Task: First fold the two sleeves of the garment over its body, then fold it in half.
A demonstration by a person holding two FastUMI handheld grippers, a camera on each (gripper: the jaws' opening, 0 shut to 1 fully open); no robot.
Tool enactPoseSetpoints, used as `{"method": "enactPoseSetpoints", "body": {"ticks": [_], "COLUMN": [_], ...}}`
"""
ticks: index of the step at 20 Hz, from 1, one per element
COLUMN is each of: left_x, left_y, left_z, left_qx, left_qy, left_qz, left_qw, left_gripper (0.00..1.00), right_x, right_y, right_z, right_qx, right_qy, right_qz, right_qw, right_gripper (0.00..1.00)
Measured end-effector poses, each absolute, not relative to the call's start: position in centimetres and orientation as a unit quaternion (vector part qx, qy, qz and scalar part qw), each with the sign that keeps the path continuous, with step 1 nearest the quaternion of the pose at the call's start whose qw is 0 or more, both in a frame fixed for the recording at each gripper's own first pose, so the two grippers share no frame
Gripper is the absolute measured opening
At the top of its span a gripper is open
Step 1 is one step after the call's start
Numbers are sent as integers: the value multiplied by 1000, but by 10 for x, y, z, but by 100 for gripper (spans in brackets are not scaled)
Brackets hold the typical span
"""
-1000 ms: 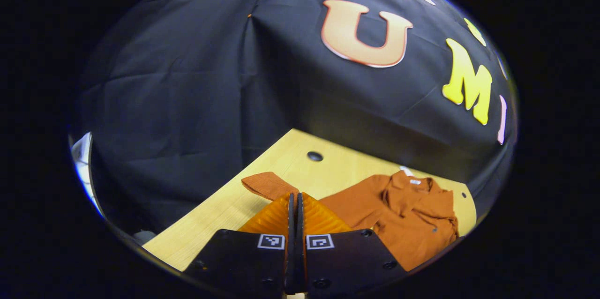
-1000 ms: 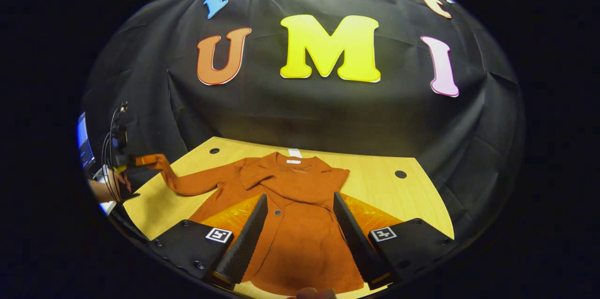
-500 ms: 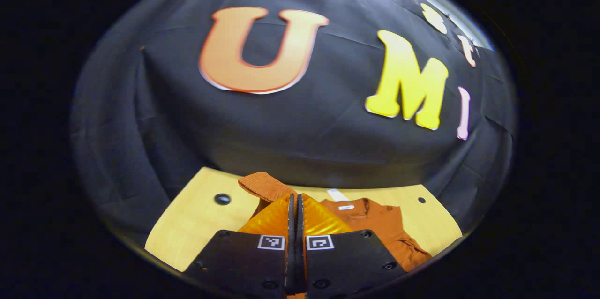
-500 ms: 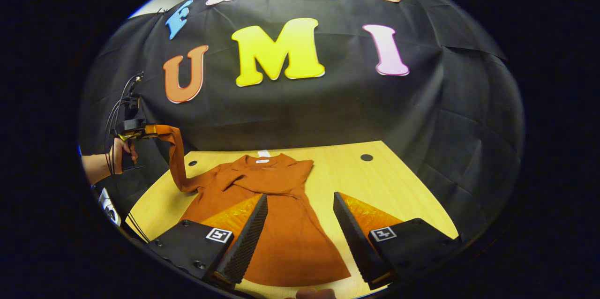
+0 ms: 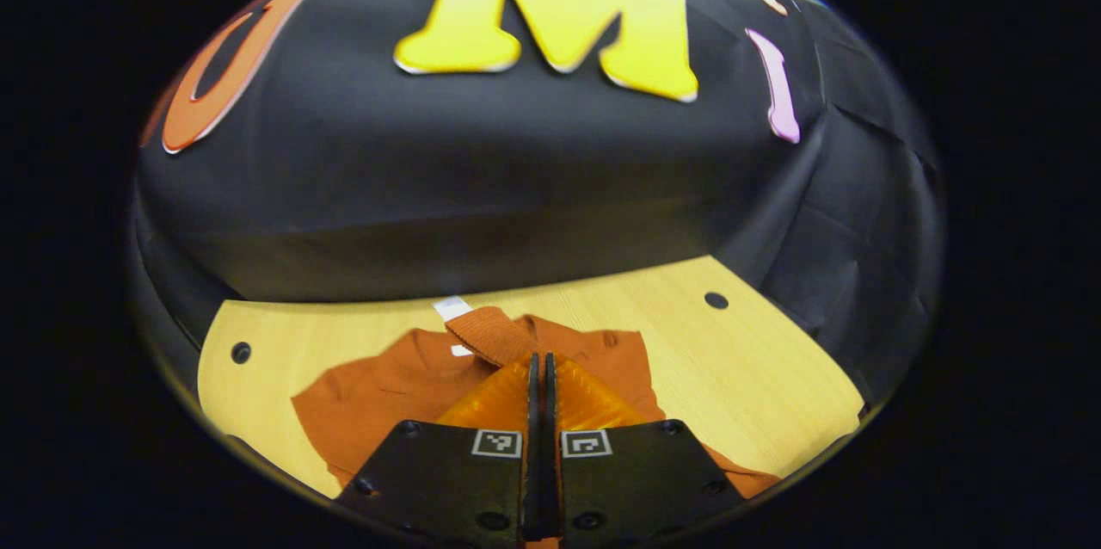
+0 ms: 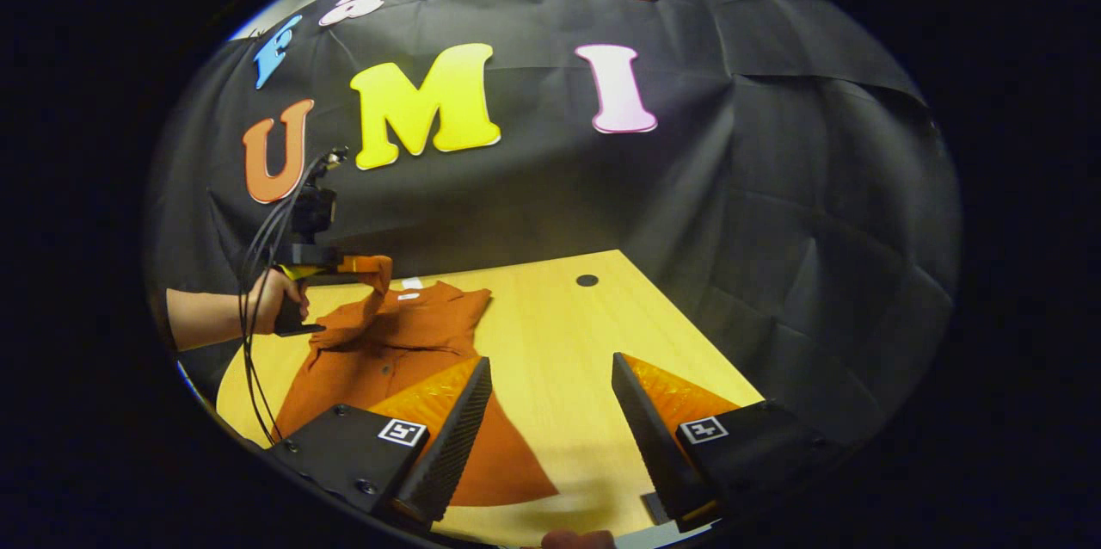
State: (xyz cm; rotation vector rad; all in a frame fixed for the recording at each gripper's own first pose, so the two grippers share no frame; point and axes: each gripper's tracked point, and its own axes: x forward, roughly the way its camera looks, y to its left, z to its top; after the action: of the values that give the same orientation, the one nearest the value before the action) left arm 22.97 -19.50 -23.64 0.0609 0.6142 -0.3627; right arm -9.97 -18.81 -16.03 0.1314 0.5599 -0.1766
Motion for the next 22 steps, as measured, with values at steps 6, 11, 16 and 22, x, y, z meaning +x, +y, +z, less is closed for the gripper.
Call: {"method": "enactPoseSetpoints", "body": {"ticks": [6, 11, 16, 22], "left_x": [229, 227, 214, 176], "left_y": [-245, -270, -297, -278], "left_z": [-324, -346, -328, -266], "left_qx": [84, 107, 60, 8], "left_qy": [365, 363, 352, 292], "left_qz": [-152, -155, -194, -194], "left_qw": [915, 913, 913, 936], "left_gripper": [3, 7, 71, 99], "right_x": [-127, -127, -115, -95], "right_y": [-232, -232, -217, -185], "right_z": [-163, -172, -169, -167], "right_qx": [58, 53, 38, 26], "right_qy": [291, 306, 303, 290], "right_qz": [-129, -125, -98, -53], "right_qw": [946, 942, 947, 955], "right_gripper": [91, 91, 89, 91]}}
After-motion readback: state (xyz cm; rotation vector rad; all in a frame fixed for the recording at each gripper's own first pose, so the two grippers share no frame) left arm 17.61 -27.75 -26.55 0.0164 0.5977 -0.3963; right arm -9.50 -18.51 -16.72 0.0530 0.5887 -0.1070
